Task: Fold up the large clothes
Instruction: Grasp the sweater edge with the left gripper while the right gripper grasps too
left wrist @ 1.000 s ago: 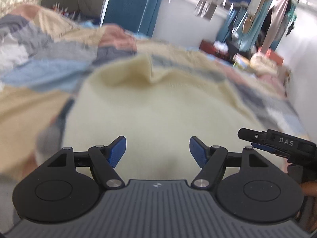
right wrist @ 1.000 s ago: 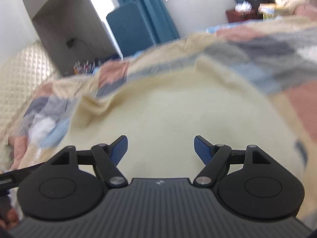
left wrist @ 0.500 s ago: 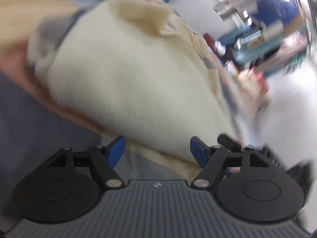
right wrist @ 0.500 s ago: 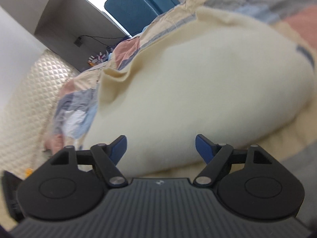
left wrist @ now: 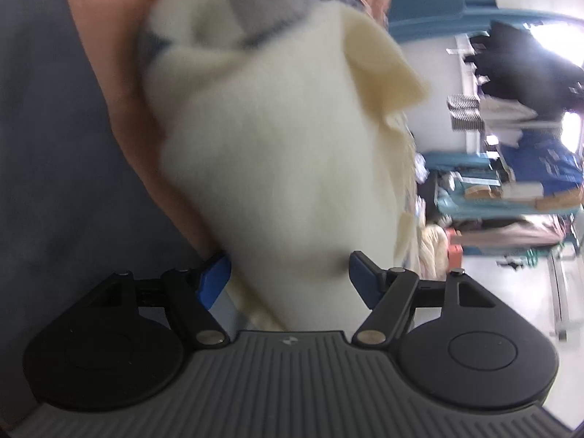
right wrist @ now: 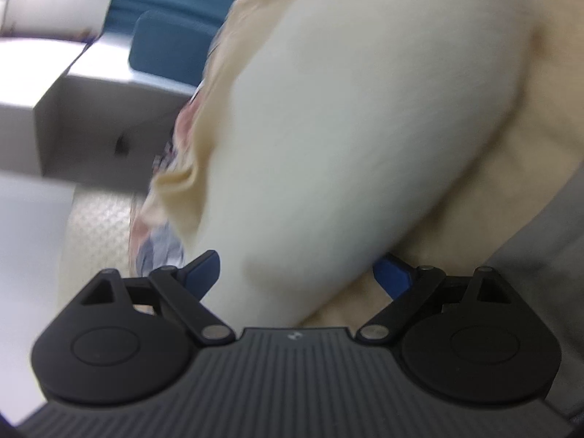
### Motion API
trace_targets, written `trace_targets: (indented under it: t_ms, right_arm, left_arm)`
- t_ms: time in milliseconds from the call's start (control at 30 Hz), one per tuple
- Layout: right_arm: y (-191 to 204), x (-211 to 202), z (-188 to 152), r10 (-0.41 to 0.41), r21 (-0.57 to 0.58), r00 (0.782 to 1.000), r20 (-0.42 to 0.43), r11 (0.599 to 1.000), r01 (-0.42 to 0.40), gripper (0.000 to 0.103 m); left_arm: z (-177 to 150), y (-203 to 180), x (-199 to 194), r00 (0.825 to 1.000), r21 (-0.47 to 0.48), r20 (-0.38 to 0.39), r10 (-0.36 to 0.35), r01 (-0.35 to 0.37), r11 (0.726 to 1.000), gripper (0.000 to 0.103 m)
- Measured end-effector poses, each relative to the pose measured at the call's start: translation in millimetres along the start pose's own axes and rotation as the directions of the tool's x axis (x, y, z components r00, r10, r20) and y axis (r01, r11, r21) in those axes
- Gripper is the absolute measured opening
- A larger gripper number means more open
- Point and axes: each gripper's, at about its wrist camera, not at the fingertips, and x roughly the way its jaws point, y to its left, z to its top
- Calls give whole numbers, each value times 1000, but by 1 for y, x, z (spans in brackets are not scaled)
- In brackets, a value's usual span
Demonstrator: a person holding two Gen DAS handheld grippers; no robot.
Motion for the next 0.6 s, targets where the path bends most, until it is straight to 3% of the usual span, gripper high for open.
trace_targets:
  t_ms: [133, 367, 433, 500, 600]
  right_arm:
    - [-11, 4, 6, -2, 86, 998, 63, 996, -3, 91]
    - [-7, 17, 13, -41, 67, 993, 112, 997, 34, 60]
    - [-6, 15, 12, -37, 61, 992, 120, 998, 30, 52]
    - [-2, 9, 12, -40, 1, 990, 136, 999, 40, 43]
    - [9, -2, 11, -18, -94, 985, 170, 995, 34, 36]
  left_arm:
    - [12, -1, 10, 1000, 11, 18, -5, 5, 1000, 75]
    - [22, -7, 7, 996, 16, 89, -17, 16, 1000, 69]
    - [23, -10, 6, 995, 31, 101, -14, 11, 999, 62]
    - [21, -17, 5, 993, 73, 119, -4, -4, 997, 48]
    - [18, -30, -3, 987, 152, 159, -13, -12, 988, 37]
